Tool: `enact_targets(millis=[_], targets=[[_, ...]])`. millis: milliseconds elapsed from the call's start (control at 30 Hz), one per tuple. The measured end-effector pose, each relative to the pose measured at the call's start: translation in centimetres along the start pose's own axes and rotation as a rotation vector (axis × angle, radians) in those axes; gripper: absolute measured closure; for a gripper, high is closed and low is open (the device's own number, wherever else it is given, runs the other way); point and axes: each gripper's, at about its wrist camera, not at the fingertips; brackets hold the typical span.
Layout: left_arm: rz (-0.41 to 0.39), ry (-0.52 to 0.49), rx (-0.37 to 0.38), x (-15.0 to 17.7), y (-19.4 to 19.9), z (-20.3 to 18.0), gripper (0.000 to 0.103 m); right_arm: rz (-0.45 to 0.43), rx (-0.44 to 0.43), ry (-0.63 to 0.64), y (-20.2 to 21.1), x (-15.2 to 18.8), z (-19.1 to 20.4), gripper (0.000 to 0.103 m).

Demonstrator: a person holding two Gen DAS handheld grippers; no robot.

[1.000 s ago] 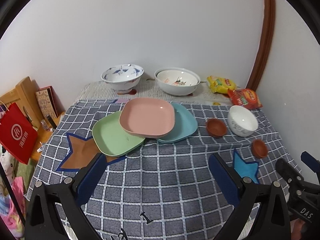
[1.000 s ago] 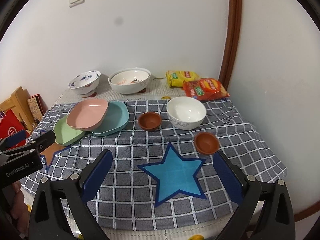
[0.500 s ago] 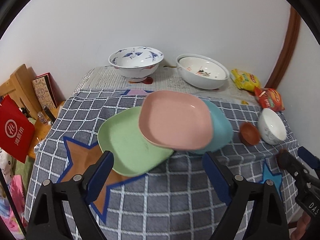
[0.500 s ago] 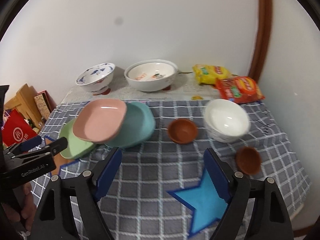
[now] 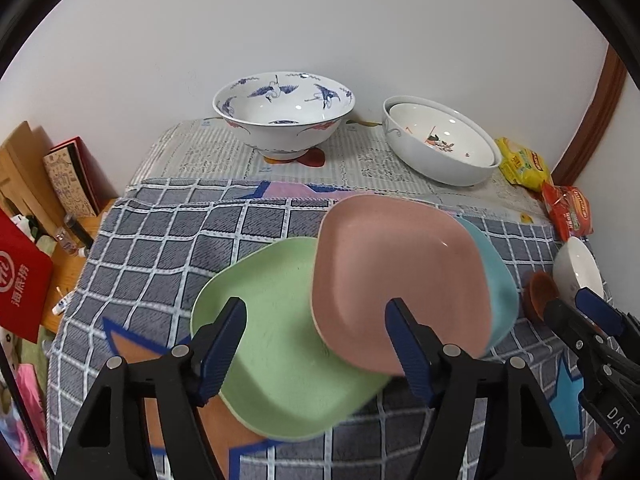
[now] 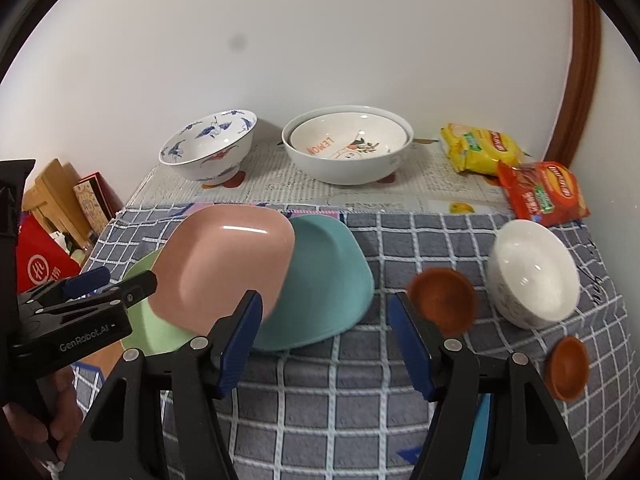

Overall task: Organize plates and bowls
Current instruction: 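Reach both grippers to the pink plate rim and close on it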

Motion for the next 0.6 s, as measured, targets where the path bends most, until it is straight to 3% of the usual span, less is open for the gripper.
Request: enact_targets(millis=[367, 600], targets=[[0.038, -0.019, 0.03, -2.3, -4.1, -0.8, 0.045, 0.057, -0.033, -0.029, -5.4, -1.4, -0.9, 0.041], [0.075, -0.038, 0.027, -2.8, -6.0, -1.5, 0.062, 0.108, -0.058, -0.034, -8.5, -1.7, -0.9, 0.055]])
Point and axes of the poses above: each gripper's, at about its wrist camera, not at the fingertips, and y roughly against the way its jaws point, z to its left, x to its underside, and after that the axes turned 15 degrees about -x, right-handed
